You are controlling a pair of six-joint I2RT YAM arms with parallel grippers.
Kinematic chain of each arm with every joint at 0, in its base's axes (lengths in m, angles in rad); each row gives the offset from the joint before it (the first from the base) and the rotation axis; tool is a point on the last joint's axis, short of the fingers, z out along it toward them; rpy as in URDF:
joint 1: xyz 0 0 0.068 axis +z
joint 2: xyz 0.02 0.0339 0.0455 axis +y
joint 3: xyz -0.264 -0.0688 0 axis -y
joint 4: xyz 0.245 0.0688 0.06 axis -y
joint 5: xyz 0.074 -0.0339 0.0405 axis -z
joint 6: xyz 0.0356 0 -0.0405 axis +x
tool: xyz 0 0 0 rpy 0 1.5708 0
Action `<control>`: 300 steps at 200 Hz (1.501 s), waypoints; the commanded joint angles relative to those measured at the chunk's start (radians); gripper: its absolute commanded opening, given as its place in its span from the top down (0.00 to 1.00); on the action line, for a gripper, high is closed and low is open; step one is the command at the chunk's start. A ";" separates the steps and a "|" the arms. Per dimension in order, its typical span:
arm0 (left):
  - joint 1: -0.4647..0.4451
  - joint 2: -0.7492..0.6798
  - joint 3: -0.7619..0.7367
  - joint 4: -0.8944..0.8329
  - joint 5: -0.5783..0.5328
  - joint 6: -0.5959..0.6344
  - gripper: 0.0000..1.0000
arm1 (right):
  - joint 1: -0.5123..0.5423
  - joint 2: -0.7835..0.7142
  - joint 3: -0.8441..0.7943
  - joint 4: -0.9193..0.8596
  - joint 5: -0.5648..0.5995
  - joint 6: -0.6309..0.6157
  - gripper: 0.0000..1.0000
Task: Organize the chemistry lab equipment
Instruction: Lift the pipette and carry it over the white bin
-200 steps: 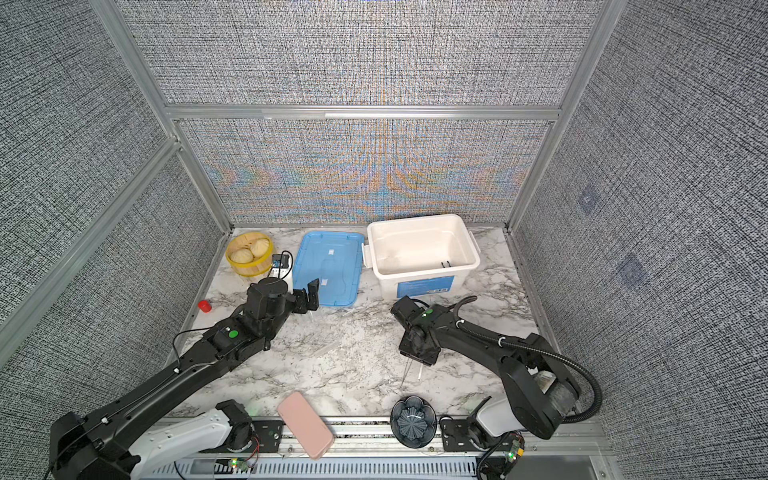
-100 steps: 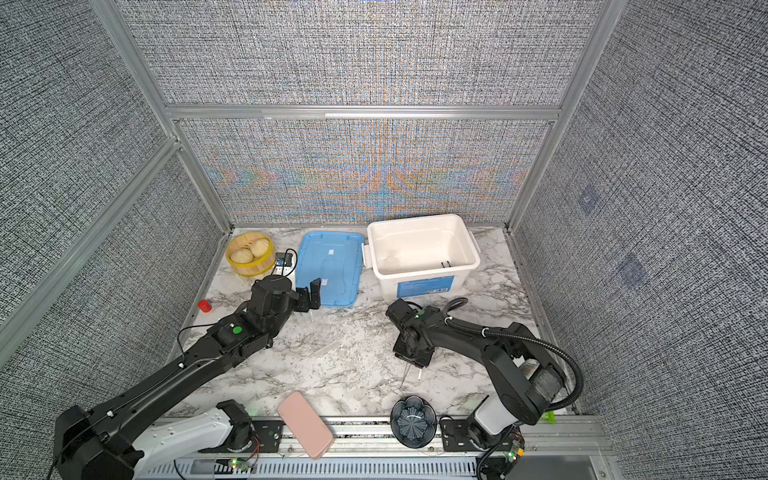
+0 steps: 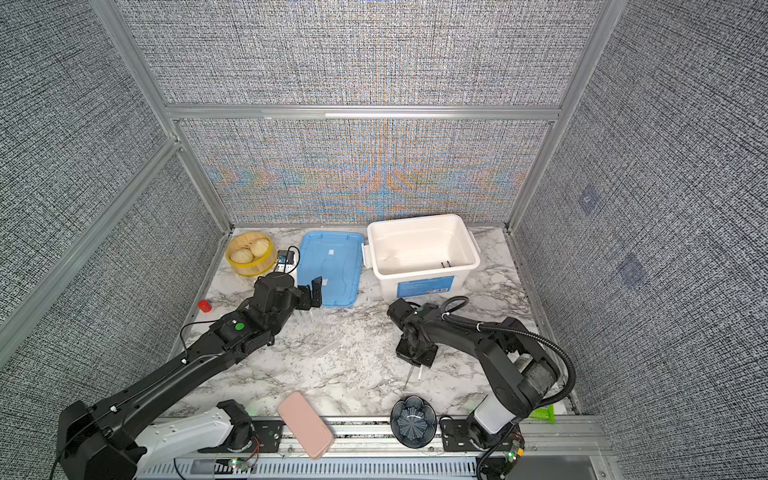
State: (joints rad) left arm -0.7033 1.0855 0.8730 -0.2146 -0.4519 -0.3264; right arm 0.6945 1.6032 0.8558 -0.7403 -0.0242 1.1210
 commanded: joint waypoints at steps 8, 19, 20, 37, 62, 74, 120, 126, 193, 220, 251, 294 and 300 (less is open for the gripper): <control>0.001 0.002 0.010 -0.006 0.000 -0.006 0.01 | 0.001 0.014 -0.018 0.079 -0.003 -0.011 0.95; 0.001 0.002 0.011 -0.009 0.001 -0.005 0.01 | 0.002 0.007 -0.017 0.074 0.002 -0.011 0.95; 0.001 0.002 0.011 -0.008 0.000 -0.005 0.01 | 0.002 0.006 -0.016 0.073 0.003 -0.010 0.95; 0.002 0.000 0.012 -0.008 0.001 -0.007 0.01 | 0.003 -0.008 -0.017 0.068 0.013 -0.010 0.95; 0.002 0.000 0.015 -0.009 0.002 -0.009 0.01 | 0.005 -0.043 -0.013 0.065 0.031 -0.016 0.98; 0.002 -0.002 0.018 -0.011 0.004 -0.010 0.01 | 0.006 -0.064 -0.013 0.071 0.039 -0.028 0.98; 0.002 -0.012 0.020 -0.018 0.004 -0.017 0.01 | 0.007 -0.140 0.015 0.069 0.088 -0.079 0.98; 0.001 -0.015 0.020 -0.020 0.004 -0.018 0.01 | 0.007 -0.150 0.021 0.063 0.096 -0.085 0.98; 0.001 -0.049 0.015 -0.018 0.000 -0.009 0.01 | -0.012 -0.281 0.170 -0.012 0.300 -0.308 0.94; 0.002 -0.061 0.020 -0.032 -0.007 -0.004 0.01 | -0.049 -0.328 0.277 -0.060 0.394 -0.470 0.94; 0.002 -0.086 0.007 -0.027 -0.014 -0.002 0.01 | -0.137 -0.343 0.414 -0.096 0.417 -0.634 0.94; 0.002 -0.084 0.009 -0.013 0.000 -0.004 0.01 | -0.288 -0.254 0.650 -0.042 0.260 -0.858 0.93; 0.002 -0.081 0.014 -0.015 0.003 -0.002 0.01 | -0.300 -0.226 0.683 -0.041 0.261 -0.879 0.93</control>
State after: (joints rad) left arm -0.7033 0.9989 0.8745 -0.2405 -0.4526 -0.3370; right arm 0.4316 1.3045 1.4246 -0.7971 0.2947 0.4110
